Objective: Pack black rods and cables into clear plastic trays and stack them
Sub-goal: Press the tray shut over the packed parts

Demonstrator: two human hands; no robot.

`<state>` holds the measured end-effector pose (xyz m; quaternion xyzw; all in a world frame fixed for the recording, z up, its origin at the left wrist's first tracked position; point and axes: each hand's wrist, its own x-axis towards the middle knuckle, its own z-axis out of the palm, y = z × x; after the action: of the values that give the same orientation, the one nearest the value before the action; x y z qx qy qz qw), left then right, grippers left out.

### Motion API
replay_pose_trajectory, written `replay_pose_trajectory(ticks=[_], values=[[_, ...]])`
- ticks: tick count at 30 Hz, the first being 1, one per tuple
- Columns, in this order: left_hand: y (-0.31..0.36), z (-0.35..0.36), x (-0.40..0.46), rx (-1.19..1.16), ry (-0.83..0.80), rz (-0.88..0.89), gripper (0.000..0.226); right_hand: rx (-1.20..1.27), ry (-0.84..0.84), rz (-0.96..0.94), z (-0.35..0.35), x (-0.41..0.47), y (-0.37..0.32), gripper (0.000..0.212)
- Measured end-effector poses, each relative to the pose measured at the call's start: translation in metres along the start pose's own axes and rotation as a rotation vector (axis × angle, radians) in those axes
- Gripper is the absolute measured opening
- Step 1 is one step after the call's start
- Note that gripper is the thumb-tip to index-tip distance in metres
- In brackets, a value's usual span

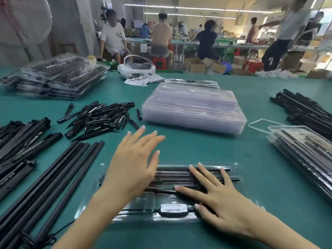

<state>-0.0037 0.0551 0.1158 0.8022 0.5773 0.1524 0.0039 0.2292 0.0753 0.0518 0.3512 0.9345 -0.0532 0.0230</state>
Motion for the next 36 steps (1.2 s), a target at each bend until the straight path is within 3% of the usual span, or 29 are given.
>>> replay_pose_trajectory(ticks=[1,3,4,10,15,20,23,29,31,33,35,36], values=[[-0.027,0.011,-0.011,0.048,0.035,-0.186,0.046,0.003,0.018,0.009,0.000,-0.001,-0.003,0.051],[-0.051,0.036,-0.039,0.125,-0.232,-0.342,0.049,-0.008,0.013,0.008,0.000,0.000,-0.003,0.051],[-0.056,0.043,-0.038,0.142,-0.263,-0.349,0.048,-0.007,0.013,0.014,-0.001,0.000,-0.004,0.051],[-0.048,0.054,-0.044,0.150,-0.186,-0.307,0.042,0.148,-0.011,0.072,-0.015,0.002,0.000,0.051],[-0.044,0.048,-0.040,0.065,-0.252,-0.189,0.040,0.038,0.047,0.222,-0.006,0.011,-0.004,0.059],[-0.050,0.044,-0.036,0.034,-0.350,-0.164,0.044,0.056,0.018,0.205,-0.001,0.014,0.001,0.059],[-0.028,0.050,-0.016,-0.057,-0.267,-0.188,0.044,0.076,0.048,0.203,0.002,0.015,0.001,0.057],[0.029,0.084,0.016,-0.106,-0.145,0.010,0.052,0.078,0.102,0.143,0.002,0.011,0.001,0.062],[0.024,0.089,0.015,-0.092,-0.132,0.020,0.053,0.551,0.260,0.144,-0.009,0.008,0.000,0.047],[0.022,0.091,0.013,-0.062,-0.144,0.038,0.051,0.914,0.579,0.232,-0.021,-0.005,0.007,0.031],[0.023,0.091,0.014,-0.043,-0.167,0.045,0.049,0.748,0.811,0.408,-0.027,-0.027,0.021,0.020],[0.023,0.091,0.015,-0.041,-0.170,0.044,0.050,0.615,0.823,0.513,-0.026,-0.042,0.029,0.017]])
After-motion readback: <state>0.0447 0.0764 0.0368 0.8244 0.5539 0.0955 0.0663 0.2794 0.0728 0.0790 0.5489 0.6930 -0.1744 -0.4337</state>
